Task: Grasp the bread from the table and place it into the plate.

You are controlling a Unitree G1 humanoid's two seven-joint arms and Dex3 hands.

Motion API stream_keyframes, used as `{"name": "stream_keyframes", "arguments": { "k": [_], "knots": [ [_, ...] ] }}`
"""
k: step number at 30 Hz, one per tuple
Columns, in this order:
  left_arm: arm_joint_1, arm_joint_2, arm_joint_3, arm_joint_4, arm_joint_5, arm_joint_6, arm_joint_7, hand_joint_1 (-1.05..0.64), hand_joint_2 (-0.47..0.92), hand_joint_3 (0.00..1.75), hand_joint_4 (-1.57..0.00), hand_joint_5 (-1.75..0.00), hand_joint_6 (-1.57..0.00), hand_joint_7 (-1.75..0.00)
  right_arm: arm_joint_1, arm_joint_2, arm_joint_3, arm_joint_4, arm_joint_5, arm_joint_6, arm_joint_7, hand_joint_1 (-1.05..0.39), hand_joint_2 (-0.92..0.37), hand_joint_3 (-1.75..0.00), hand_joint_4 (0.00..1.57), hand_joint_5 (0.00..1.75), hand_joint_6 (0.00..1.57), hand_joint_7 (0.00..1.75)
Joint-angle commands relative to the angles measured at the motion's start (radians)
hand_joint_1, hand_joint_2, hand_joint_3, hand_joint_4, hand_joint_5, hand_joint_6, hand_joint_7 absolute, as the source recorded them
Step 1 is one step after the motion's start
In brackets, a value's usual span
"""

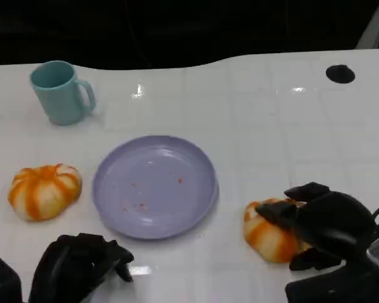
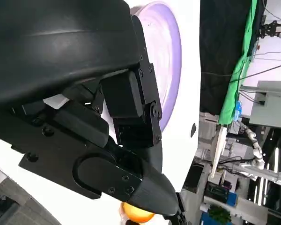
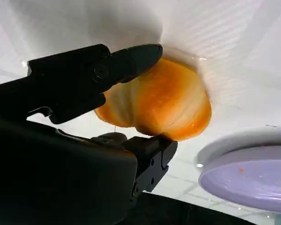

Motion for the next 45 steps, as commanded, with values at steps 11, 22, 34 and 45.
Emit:
{"name": "stream_keyframes", "arguments": {
  "k": [11,22,34,45],
  "knots": [
    [0.022,0.011,0.006,-0.024,0.002,0.004,0.012,-1.05,0.82,0.0,-0.77,-1.64,-1.57,-0.17,-0.124,0.041,0.063,0.318,0.05,-0.166,-0.388,-0.23,-0.74,-0.69,0.78,1.74,0.91,1.05],
    [0.023,0.011,0.006,-0.027,0.0,0.01,0.012,-1.05,0.82,0.0,-0.77,-1.64,-1.57,-0.18,-0.153,0.076,0.061,0.426,0.103,-0.288,-0.632,-0.13,-0.41,-1.11,0.92,1.75,0.81,1.55],
    [0.009,0.013,0.019,0.015,-0.006,-0.004,0.0,-1.05,0.81,0.0,-0.77,-1.63,-1.57,-0.16,-0.168,0.169,-0.004,0.473,0.307,-0.433,-0.614,-0.1,-0.18,-1.49,1.02,1.75,0.88,1.54],
    [0.017,0.011,0.014,0.01,0.006,-0.011,0.006,-1.05,0.82,0.0,-0.77,-1.64,-1.57,-0.18,-0.25,0.279,-0.031,0.497,0.395,-0.491,-0.533,-0.05,-0.04,-1.74,1.06,1.75,0.86,1.7]
  ]
}}
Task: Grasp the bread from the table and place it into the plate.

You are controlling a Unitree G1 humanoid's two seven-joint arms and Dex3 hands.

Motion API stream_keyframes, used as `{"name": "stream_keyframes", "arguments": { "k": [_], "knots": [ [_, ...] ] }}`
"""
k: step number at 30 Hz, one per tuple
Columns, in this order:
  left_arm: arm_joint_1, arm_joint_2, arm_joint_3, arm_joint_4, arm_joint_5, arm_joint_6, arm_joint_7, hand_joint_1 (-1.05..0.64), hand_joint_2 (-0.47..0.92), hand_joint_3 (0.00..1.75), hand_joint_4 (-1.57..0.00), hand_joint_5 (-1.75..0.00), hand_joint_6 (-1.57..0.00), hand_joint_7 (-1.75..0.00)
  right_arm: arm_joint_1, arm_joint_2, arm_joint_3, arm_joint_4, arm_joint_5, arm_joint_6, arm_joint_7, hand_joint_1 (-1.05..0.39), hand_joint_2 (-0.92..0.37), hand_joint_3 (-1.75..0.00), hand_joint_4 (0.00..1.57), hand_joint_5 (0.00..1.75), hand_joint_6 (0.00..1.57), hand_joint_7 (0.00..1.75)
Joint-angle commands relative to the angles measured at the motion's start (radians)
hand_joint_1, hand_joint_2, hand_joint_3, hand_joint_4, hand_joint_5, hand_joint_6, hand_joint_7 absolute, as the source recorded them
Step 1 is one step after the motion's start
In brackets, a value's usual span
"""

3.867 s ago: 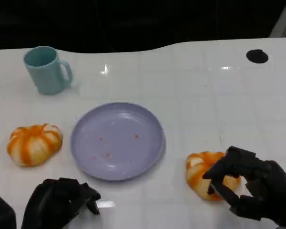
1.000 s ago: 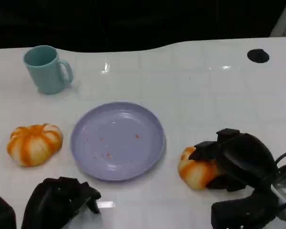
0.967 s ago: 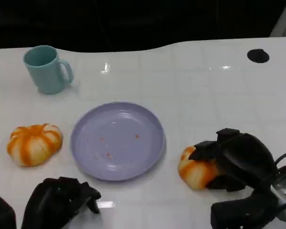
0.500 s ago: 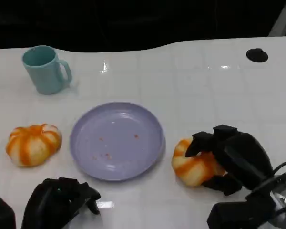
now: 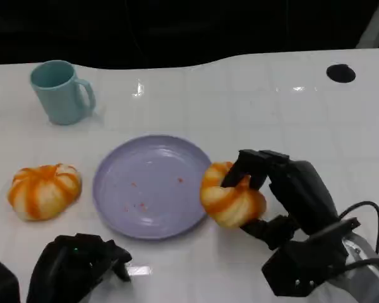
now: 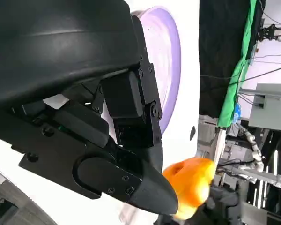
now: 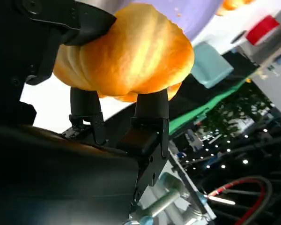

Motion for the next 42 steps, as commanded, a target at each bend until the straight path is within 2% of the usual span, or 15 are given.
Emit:
{"name": "stream_keyframes", "arguments": {
  "k": [1,5,9,13,21,23,25,26,27,28,31,32,35,38,42],
  "knots": [
    [0.018,0.01,0.003,0.001,0.004,0.003,0.006,-1.05,0.82,0.0,-0.77,-1.64,-1.57,-0.18,-0.053,0.034,-0.014,0.014,0.013,0.003,0.021,-0.04,-0.05,-1.74,1.06,1.75,0.86,1.7],
    [0.018,0.007,0.002,-0.005,0.001,0.009,0.007,-1.05,0.81,0.0,-0.77,-1.64,-1.57,-0.19,-0.1,0.078,-0.009,0.057,0.0,0.017,0.014,-0.04,-0.08,-1.74,1.06,1.75,0.83,1.72],
    [0.01,0.005,-0.001,0.003,0.007,0.002,0.007,-1.05,0.81,0.0,-0.76,-1.64,-1.57,-0.18,-0.156,0.114,0.0,0.13,-0.004,0.002,0.014,-0.04,-0.12,-1.69,1.03,1.75,0.86,1.59],
    [0.003,0.001,-0.004,0.01,0.008,-0.005,0.005,-1.05,0.82,0.0,-0.77,-1.65,-1.57,-0.18,-0.218,0.141,0.022,0.217,-0.032,0.004,-0.01,-0.05,-0.16,-1.6,1.0,1.75,0.84,1.6],
    [-0.014,0.005,-0.01,0.029,0.026,-0.01,0.021,-1.05,0.82,0.0,-0.77,-1.65,-1.57,-0.17,-0.336,0.175,0.093,0.423,-0.134,0.014,-0.162,-0.07,-0.28,-1.39,0.91,1.75,0.82,1.54],
    [-0.018,0.006,-0.009,0.03,0.03,-0.007,0.028,-1.05,0.82,0.0,-0.77,-1.64,-1.57,-0.18,-0.354,0.184,0.091,0.451,-0.122,0.033,-0.132,-0.08,-0.33,-1.3,0.88,1.65,0.84,1.36],
    [-0.022,0.006,-0.008,0.032,0.032,-0.006,0.031,-1.05,0.82,0.0,-0.77,-1.64,-1.57,-0.18,-0.364,0.192,0.079,0.464,-0.095,0.053,-0.074,-0.1,-0.46,-1.03,0.82,1.45,0.83,1.04],
    [-0.023,0.005,-0.008,0.032,0.034,-0.007,0.035,-1.05,0.82,0.0,-0.77,-1.64,-1.57,-0.18,-0.368,0.193,0.077,0.466,-0.086,0.061,-0.047,-0.12,-0.51,-0.87,0.76,1.3,0.81,0.78],
    [-0.024,0.005,-0.009,0.032,0.035,-0.007,0.037,-1.05,0.82,0.0,-0.77,-1.64,-1.57,-0.18,-0.37,0.191,0.08,0.464,-0.086,0.072,-0.029,-0.14,-0.53,-0.8,0.68,1.18,0.77,0.61],
    [-0.024,0.004,-0.01,0.032,0.037,-0.007,0.04,-1.05,0.82,0.0,-0.77,-1.64,-1.57,-0.19,-0.371,0.188,0.083,0.459,-0.086,0.085,-0.011,-0.19,-0.57,-0.72,0.57,0.98,0.71,0.43],
    [-0.025,0.001,-0.013,0.035,0.04,-0.012,0.045,-1.05,0.82,0.0,-0.77,-1.64,-1.57,-0.19,-0.363,0.176,0.089,0.439,-0.088,0.097,0.027,-0.23,-0.68,-0.51,0.47,0.53,0.64,0.15],
    [-0.023,-0.001,-0.013,0.033,0.038,-0.008,0.046,-1.05,0.82,0.0,-0.77,-1.64,-1.57,-0.2,-0.359,0.171,0.091,0.432,-0.091,0.099,0.034,-0.25,-0.76,-0.37,0.43,0.38,0.61,0.07],
    [-0.017,-0.008,-0.015,0.027,0.035,-0.003,0.048,-1.05,0.81,0.0,-0.78,-1.64,-1.57,-0.21,-0.346,0.159,0.096,0.408,-0.095,0.103,0.058,-0.32,-0.87,-0.16,0.36,0.23,0.55,0.01],
    [-0.011,-0.012,-0.018,0.023,0.037,-0.013,0.048,-1.05,0.81,0.0,-0.79,-1.65,-1.57,-0.22,-0.336,0.142,0.106,0.376,-0.105,0.109,0.082,-0.42,-0.92,-0.13,0.28,0.18,0.45,0.0],
    [-0.005,-0.011,-0.018,0.017,0.032,-0.011,0.045,-1.05,0.8,0.0,-0.78,-1.65,-1.57,-0.22,-0.319,0.127,0.119,0.339,-0.113,0.109,0.089,-0.47,-0.92,-0.13,0.26,0.17,0.42,0.0]
  ]
}}
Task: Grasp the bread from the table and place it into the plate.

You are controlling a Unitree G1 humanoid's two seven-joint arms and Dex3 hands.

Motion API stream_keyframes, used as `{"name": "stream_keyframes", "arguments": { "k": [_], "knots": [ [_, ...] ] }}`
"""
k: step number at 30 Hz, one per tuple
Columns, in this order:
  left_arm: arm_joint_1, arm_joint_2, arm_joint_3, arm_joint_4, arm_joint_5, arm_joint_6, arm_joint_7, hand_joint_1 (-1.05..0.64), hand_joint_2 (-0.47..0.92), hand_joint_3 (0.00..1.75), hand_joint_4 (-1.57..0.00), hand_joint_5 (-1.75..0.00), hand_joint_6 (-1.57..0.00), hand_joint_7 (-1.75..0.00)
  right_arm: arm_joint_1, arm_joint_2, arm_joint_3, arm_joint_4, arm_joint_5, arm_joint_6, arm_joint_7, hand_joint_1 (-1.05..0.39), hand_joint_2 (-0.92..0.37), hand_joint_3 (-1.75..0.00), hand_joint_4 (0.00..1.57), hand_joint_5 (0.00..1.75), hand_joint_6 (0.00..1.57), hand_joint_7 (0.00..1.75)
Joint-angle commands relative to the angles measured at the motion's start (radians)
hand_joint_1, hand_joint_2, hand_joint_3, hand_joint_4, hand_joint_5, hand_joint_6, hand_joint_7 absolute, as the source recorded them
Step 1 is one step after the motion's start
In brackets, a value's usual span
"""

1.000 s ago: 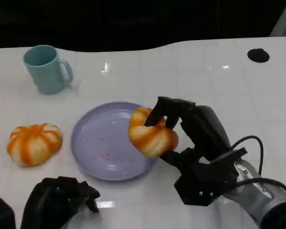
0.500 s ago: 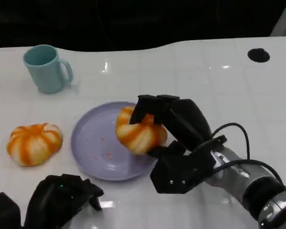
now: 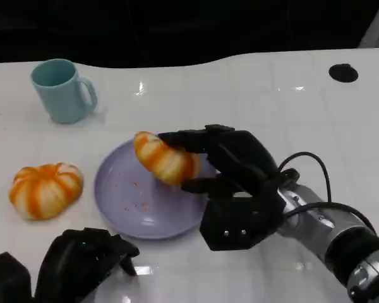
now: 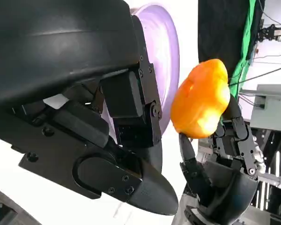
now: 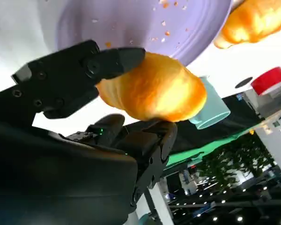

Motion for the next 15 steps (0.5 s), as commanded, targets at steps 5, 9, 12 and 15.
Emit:
{"name": "stream_keyframes", "arguments": {
  "k": [5,9,12,15],
  "knots": [
    [0.035,0.007,-0.005,-0.014,0.005,0.0,0.004,-1.05,0.8,0.0,-0.78,-1.64,-1.57,-0.19,0.053,-0.049,0.011,-0.1,0.005,-0.015,0.024,-0.48,-0.92,-0.16,0.28,0.2,0.44,0.01],
    [0.043,0.006,-0.011,-0.033,0.001,0.004,0.001,-1.05,0.81,0.0,-0.77,-1.65,-1.57,-0.17,0.095,-0.076,0.004,-0.166,0.019,-0.043,0.038,-0.49,-0.92,-0.17,0.34,0.23,0.47,0.03],
    [0.046,0.002,-0.012,-0.044,-0.004,0.017,0.007,-1.05,0.8,0.0,-0.77,-1.65,-1.57,-0.18,0.125,-0.098,-0.001,-0.215,0.023,-0.054,0.047,-0.5,-0.92,-0.19,0.36,0.25,0.48,0.03],
    [0.048,-0.002,-0.015,-0.043,0.001,0.009,0.008,-1.05,0.8,0.0,-0.78,-1.65,-1.57,-0.2,0.148,-0.11,-0.011,-0.246,0.032,-0.059,0.055,-0.49,-0.92,-0.2,0.36,0.26,0.48,0.03]
  ]
}}
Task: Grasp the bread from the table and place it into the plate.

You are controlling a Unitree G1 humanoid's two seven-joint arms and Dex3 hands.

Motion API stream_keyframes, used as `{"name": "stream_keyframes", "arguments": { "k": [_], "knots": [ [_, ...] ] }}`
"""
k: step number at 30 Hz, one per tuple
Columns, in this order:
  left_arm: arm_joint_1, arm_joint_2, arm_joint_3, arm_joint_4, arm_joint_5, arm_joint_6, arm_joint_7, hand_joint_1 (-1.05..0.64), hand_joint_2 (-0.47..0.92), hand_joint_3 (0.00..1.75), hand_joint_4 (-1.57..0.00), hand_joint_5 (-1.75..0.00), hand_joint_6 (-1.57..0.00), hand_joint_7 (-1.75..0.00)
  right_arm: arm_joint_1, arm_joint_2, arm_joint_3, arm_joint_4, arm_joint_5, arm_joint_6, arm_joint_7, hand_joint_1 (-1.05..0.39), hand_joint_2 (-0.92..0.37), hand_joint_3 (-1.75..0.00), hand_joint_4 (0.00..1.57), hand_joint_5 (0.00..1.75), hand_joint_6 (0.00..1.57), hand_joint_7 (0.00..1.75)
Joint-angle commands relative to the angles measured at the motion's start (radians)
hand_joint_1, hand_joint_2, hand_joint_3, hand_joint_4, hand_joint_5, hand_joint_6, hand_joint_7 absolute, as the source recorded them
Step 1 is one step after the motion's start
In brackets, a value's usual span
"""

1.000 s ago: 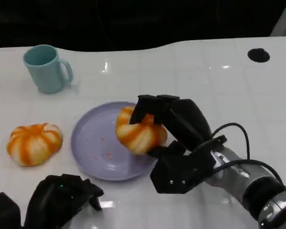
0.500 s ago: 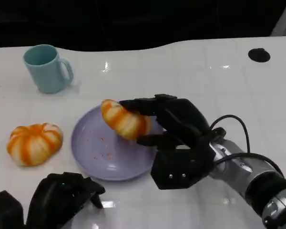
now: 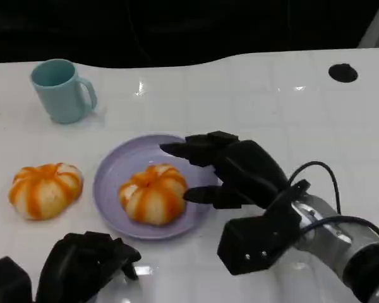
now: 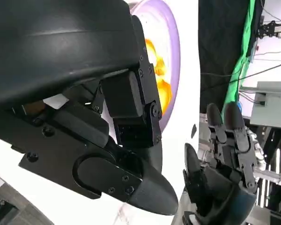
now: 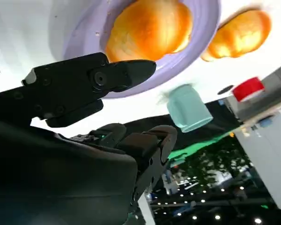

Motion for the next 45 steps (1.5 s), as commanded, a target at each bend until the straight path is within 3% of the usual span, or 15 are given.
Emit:
{"name": "stream_keyframes", "arguments": {
  "k": [1,8,14,18,19,22,27,30,36,41,45],
  "knots": [
    [0.02,0.001,-0.002,-0.006,0.005,0.0,0.007,-1.05,0.8,0.0,-0.78,-1.65,-1.57,-0.2,0.04,-0.03,-0.032,-0.055,0.04,-0.016,0.023,-0.49,-0.92,-0.2,0.37,0.27,0.48,0.03],
    [0.033,-0.003,-0.01,-0.031,0.012,0.01,0.021,-1.05,0.8,0.0,-0.79,-1.64,-1.57,-0.19,0.158,-0.063,-0.11,-0.204,0.184,-0.085,0.113,-0.43,-0.92,-0.17,0.43,0.35,0.55,0.06],
    [0.041,-0.004,-0.018,-0.048,0.01,0.023,0.033,-1.05,0.8,0.0,-0.79,-1.63,-1.57,-0.21,0.276,-0.069,-0.18,-0.293,0.398,-0.198,0.253,-0.33,-0.92,-0.19,0.43,0.75,0.71,0.14],
    [0.042,-0.003,-0.021,-0.05,0.012,0.023,0.033,-1.05,0.81,0.0,-0.8,-1.63,-1.57,-0.21,0.357,-0.053,-0.209,-0.35,0.614,-0.213,0.407,-0.29,-0.91,-0.22,0.49,0.94,0.79,0.22],
    [0.043,-0.003,-0.022,-0.052,0.012,0.025,0.035,-1.05,0.81,0.0,-0.8,-1.63,-1.57,-0.21,0.381,-0.052,-0.214,-0.371,0.669,-0.204,0.45,-0.28,-0.88,-0.28,0.52,1.0,0.8,0.27],
    [0.046,-0.005,-0.023,-0.062,0.008,0.034,0.037,-1.05,0.8,0.0,-0.8,-1.63,-1.57,-0.2,0.445,-0.05,-0.233,-0.425,0.774,-0.185,0.539,-0.25,-0.66,-0.73,0.62,1.09,0.8,0.52],
    [0.053,-0.005,-0.024,-0.078,0.008,0.044,0.04,-1.05,0.8,0.0,-0.79,-1.64,-1.57,-0.21,0.528,-0.043,-0.283,-0.481,0.786,-0.185,0.572,-0.24,-0.46,-1.15,0.74,1.33,0.79,1.02],
    [0.054,-0.004,-0.024,-0.078,0.008,0.041,0.036,-1.05,0.81,0.0,-0.78,-1.64,-1.57,-0.21,0.561,-0.042,-0.305,-0.485,0.81,-0.188,0.606,-0.24,-0.4,-1.31,0.78,1.47,0.8,1.22],
    [0.055,-0.001,-0.021,-0.082,0.002,0.051,0.032,-1.05,0.81,0.0,-0.78,-1.64,-1.57,-0.2,0.636,-0.055,-0.34,-0.521,0.87,-0.173,0.687,-0.19,-0.39,-1.38,0.82,1.71,0.8,1.43],
    [0.056,0.005,-0.014,-0.08,-0.004,0.048,0.024,-1.04,0.81,0.0,-0.78,-1.64,-1.57,-0.18,0.705,-0.04,-0.369,-0.575,0.905,-0.111,0.709,-0.19,-0.39,-1.38,0.85,1.75,0.76,1.55],
    [0.06,0.01,-0.011,-0.087,-0.011,0.054,0.018,-1.05,0.81,0.0,-0.78,-1.64,-1.57,-0.18,0.722,-0.018,-0.386,-0.566,0.901,-0.121,0.714,-0.23,-0.38,-1.39,0.86,1.75,0.71,1.63]
  ]
}}
